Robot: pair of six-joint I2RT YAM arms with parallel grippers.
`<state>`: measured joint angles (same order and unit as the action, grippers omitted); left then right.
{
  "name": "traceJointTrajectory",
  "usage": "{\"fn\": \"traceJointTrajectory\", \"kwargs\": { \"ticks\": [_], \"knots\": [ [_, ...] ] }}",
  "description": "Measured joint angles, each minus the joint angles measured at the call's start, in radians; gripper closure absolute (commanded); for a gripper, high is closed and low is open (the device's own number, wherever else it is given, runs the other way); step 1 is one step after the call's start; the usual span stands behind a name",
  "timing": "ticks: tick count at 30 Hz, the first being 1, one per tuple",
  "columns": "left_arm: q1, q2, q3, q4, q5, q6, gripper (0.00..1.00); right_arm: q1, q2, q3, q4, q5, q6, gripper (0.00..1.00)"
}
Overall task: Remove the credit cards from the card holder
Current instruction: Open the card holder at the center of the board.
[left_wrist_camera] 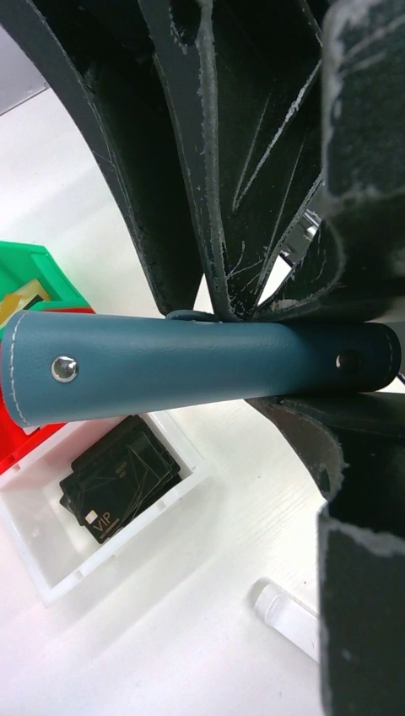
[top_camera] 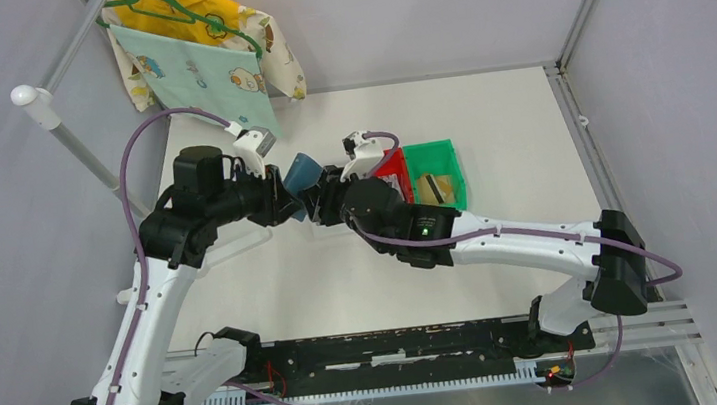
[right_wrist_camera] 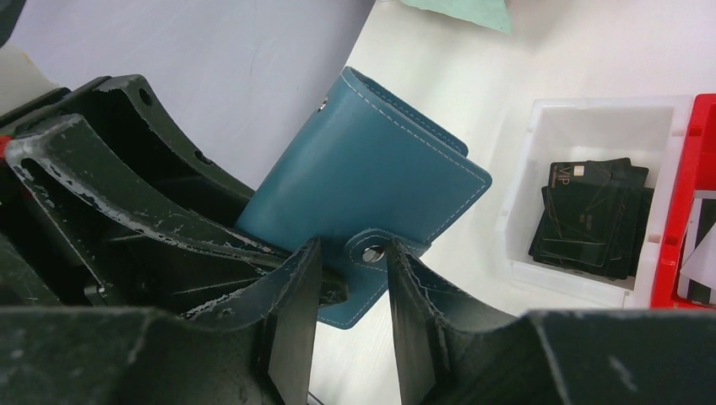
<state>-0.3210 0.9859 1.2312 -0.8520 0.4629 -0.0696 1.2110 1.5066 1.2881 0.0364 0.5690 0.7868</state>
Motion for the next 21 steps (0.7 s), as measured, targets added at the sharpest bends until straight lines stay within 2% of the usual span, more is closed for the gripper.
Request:
{"fn": "traceJointTrajectory", "kwargs": {
  "ticks": [4,21],
  "knots": [
    [0.0,0.0,0.003,-0.014,0.007,0.0,0.98,0.009,-0.004,-0.009,0.005,0.011,-0.007,0.54],
    [0.0,0.022,0.069,-0.032,0.048,-0.002,0.98,0.034,-0.011,0.021,-0.011,0.124,-0.081,0.79]
  ]
}}
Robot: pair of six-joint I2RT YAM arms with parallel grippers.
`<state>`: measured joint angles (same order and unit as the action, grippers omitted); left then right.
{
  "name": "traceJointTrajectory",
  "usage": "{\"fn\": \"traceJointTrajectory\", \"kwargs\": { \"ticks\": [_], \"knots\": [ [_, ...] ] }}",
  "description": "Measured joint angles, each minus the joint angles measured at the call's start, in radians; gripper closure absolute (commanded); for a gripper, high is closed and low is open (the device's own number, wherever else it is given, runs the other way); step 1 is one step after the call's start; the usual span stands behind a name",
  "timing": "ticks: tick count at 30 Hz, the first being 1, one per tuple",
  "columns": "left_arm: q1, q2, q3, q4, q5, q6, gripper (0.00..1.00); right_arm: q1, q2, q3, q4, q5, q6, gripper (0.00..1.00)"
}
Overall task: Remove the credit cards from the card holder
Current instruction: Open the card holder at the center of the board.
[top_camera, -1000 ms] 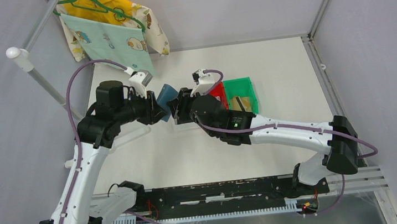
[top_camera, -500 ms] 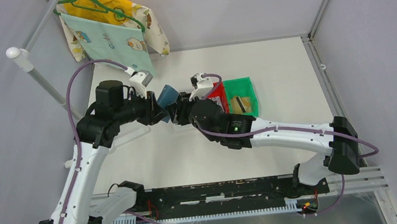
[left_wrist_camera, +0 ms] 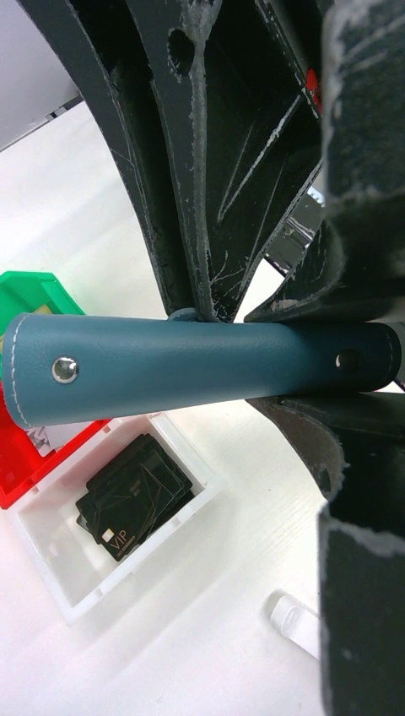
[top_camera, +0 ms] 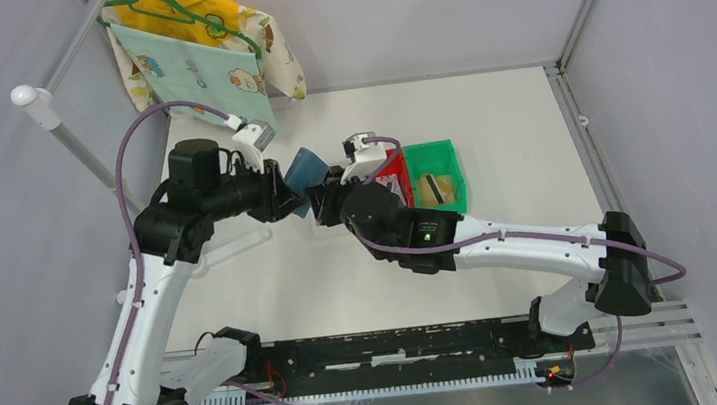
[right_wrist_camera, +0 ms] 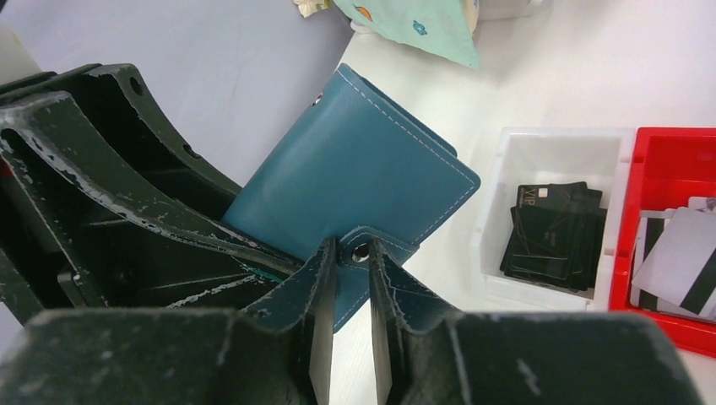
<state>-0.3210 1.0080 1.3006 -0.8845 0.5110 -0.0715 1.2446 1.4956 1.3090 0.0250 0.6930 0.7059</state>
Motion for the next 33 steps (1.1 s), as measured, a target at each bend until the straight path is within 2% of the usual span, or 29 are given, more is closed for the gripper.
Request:
{"fn": "traceJointTrajectory", "kwargs": {
  "ticks": [4,7,16,22,23,24,26,29,33],
  "knots": [
    [0.0,0.007,0.008,-0.002,0.01,0.0,0.98,0.005,0.0,0.0,0.0,0.03,-0.016,0.89],
    [0.0,0.008,0.013,-0.002,0.011,-0.001,0.98,0.009,0.0,0.0,0.004,0.05,-0.029,1.0],
    [0.0,0.008,0.018,0.003,0.012,-0.001,0.98,0.015,-0.005,-0.007,0.003,0.099,-0.068,1.0],
    [-0.015,-0.003,0.043,0.004,0.066,-0.004,0.98,0.002,-0.038,-0.116,0.002,0.132,-0.07,0.98],
    [-0.018,-0.006,0.045,0.003,0.073,-0.004,0.98,0.0,-0.043,-0.137,0.009,0.131,-0.063,0.88],
    [-0.023,-0.007,0.046,0.001,0.079,-0.004,0.98,-0.001,-0.049,-0.147,0.014,0.129,-0.06,0.71],
    [-0.024,-0.006,0.047,-0.001,0.092,-0.004,0.98,0.0,-0.082,-0.182,0.026,0.116,-0.059,0.46],
    [-0.023,-0.008,0.057,0.001,0.099,-0.004,0.98,-0.033,-0.163,-0.274,0.055,0.037,-0.053,0.25],
    [-0.023,-0.009,0.073,0.003,0.133,-0.004,0.98,-0.203,-0.334,-0.496,0.226,-0.266,-0.044,0.09]
  ]
}}
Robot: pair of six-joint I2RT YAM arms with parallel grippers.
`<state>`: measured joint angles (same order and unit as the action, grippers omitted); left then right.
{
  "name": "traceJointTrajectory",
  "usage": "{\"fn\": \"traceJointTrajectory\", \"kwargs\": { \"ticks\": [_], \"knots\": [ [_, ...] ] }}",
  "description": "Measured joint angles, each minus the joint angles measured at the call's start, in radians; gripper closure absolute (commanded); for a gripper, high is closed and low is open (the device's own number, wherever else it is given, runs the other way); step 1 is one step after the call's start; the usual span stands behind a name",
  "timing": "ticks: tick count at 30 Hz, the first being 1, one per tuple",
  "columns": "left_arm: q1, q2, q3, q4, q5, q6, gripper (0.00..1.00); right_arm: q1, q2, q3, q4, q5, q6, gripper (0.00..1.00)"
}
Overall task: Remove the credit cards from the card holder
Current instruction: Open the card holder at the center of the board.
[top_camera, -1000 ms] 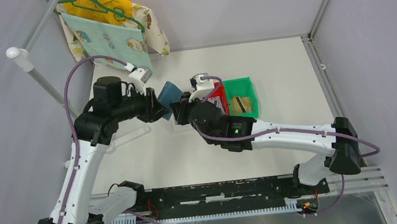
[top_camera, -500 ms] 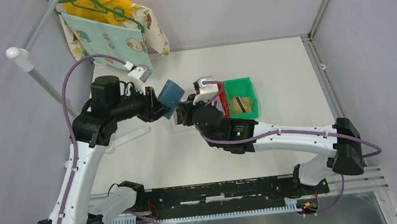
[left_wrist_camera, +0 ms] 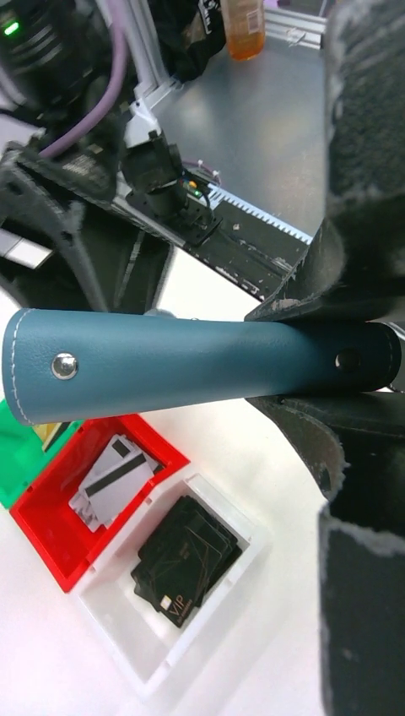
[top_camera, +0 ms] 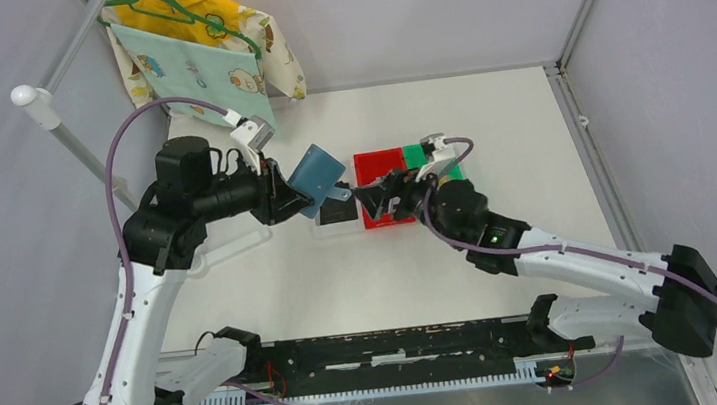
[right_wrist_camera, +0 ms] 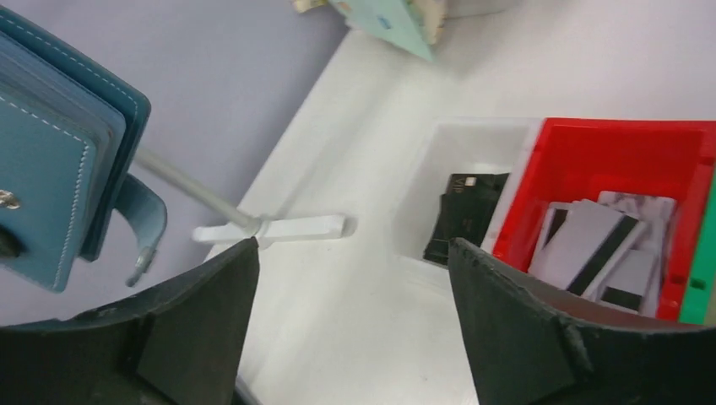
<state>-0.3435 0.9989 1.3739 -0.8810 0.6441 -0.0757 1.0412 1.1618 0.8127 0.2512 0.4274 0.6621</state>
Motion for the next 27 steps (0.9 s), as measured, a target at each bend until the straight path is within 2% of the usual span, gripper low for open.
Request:
{"fn": "traceJointTrajectory", "kwargs": {
  "ticks": [1,2,3,6,11,16,19,22,24,27],
  "knots": [
    [0.0,0.0,0.003,0.0,0.012,0.0,0.98,-0.043,-0.028,-0.037,0.036,-0.076,0.006,0.07],
    [0.0,-0.001,0.006,0.001,0.028,-0.001,0.98,-0.101,-0.061,-0.08,0.094,-0.234,0.01,0.05],
    [0.0,-0.002,0.008,0.001,0.042,-0.002,0.98,-0.141,-0.067,-0.086,0.106,-0.267,0.012,0.03],
    [0.0,-0.007,0.01,0.0,0.098,-0.002,0.98,-0.241,-0.082,-0.093,0.205,-0.564,0.032,0.02],
    [0.0,-0.007,0.02,0.0,0.201,-0.003,0.98,-0.29,-0.067,-0.042,0.33,-0.958,0.064,0.02],
    [0.0,-0.011,0.039,0.0,0.309,-0.005,0.98,-0.289,-0.047,0.008,0.399,-1.146,0.077,0.1],
    [0.0,-0.014,0.063,0.001,0.359,-0.011,0.98,-0.289,-0.035,0.009,0.431,-1.199,0.09,0.18],
    [0.0,-0.019,0.078,0.002,0.395,-0.019,0.98,-0.289,-0.013,0.011,0.444,-1.231,0.104,0.21],
    [0.0,-0.023,0.08,0.003,0.413,-0.022,0.98,-0.289,0.006,0.021,0.445,-1.242,0.118,0.2],
    [0.0,-0.026,0.08,0.002,0.43,-0.022,0.98,-0.289,0.032,0.042,0.446,-1.26,0.139,0.1]
  ]
}}
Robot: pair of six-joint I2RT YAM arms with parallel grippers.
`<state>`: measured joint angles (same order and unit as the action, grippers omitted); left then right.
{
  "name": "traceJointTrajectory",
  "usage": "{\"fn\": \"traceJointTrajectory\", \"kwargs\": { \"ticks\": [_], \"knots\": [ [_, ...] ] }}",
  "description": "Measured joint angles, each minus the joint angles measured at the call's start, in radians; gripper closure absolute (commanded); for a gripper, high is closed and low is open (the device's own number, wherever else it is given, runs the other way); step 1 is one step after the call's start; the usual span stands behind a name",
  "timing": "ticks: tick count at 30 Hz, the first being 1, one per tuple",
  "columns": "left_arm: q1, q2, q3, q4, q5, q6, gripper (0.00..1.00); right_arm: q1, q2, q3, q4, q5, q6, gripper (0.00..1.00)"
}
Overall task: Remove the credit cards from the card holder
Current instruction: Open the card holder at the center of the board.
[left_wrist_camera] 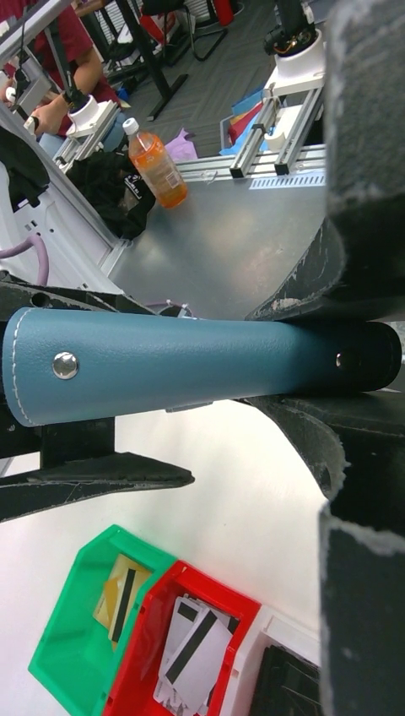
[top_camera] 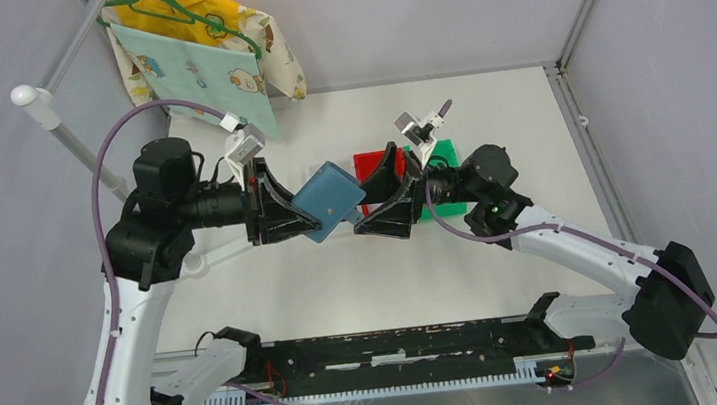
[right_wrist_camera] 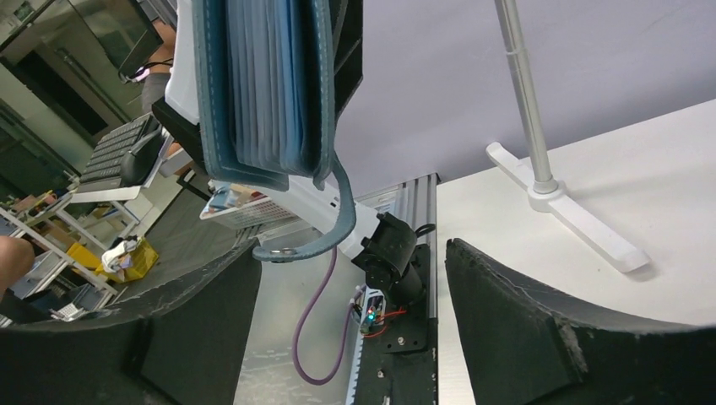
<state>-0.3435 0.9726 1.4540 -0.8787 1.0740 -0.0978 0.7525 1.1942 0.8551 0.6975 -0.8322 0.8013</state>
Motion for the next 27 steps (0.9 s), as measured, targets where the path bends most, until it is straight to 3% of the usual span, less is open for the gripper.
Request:
{"fn": "traceJointTrajectory", "kwargs": {
  "ticks": [2,6,19,27],
  "knots": [
    [0.0,-0.002,0.0,0.0,0.004,0.0,0.98,0.0,0.006,0.01,0.006,-0.014,0.015,0.04],
    [0.0,-0.014,0.0,-0.003,0.006,0.002,0.98,0.0,-0.014,0.014,0.008,-0.033,0.008,0.04],
    [0.0,-0.032,0.0,-0.011,0.034,0.024,0.98,0.0,0.033,0.085,0.06,-0.05,0.083,0.4],
    [0.0,-0.037,0.0,-0.011,0.05,0.024,0.98,0.013,0.051,0.094,0.061,-0.047,0.093,0.46]
  ]
}}
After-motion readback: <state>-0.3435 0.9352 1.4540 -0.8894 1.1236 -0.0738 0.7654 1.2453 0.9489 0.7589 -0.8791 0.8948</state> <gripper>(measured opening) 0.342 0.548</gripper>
